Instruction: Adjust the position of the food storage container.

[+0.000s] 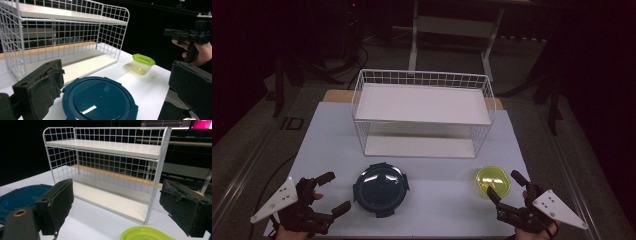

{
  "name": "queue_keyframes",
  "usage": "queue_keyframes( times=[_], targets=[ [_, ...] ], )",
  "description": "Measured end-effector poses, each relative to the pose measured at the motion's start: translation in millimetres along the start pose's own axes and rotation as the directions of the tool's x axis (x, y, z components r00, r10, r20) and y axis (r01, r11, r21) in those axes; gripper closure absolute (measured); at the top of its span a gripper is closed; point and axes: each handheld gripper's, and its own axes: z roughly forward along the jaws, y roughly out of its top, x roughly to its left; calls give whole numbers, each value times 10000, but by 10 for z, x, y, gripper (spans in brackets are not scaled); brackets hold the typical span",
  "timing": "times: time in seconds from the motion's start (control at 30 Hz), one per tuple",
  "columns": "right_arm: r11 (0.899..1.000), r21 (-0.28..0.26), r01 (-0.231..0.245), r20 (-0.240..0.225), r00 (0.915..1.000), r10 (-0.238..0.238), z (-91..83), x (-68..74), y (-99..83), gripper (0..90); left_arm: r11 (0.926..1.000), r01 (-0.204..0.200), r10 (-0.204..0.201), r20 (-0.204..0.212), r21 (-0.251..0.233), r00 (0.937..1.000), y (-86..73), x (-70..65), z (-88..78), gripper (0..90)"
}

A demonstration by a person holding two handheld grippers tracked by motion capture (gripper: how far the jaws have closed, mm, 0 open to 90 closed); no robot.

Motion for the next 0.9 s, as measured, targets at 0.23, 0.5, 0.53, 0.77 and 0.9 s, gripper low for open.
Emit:
queue_keyframes(
  times=[0.23,0.5,0.53,0.77,0.9],
  targets=[
    [9998,45,-172,-45,9998,173,20,-10,-11,117,9970,-1,17,-199,768,9998,53,158,-102,4],
    [9997,130,-212,-61,9998,213,25,1,-25,117,9884,419,-332,-615,1457,9976,-102,361,-119,106],
    [9997,142,-197,-34,9998,198,27,0,-27,117,9872,436,-346,-604,1533,9976,-128,386,-116,135],
    [9992,262,-289,-30,9996,290,40,-11,-43,118,9640,556,-301,-1011,2600,9944,-300,492,-33,394],
    [9989,352,-309,-7,9995,310,49,-19,-51,124,9368,531,-204,-975,3459,9950,-404,515,64,583]
  ],
)
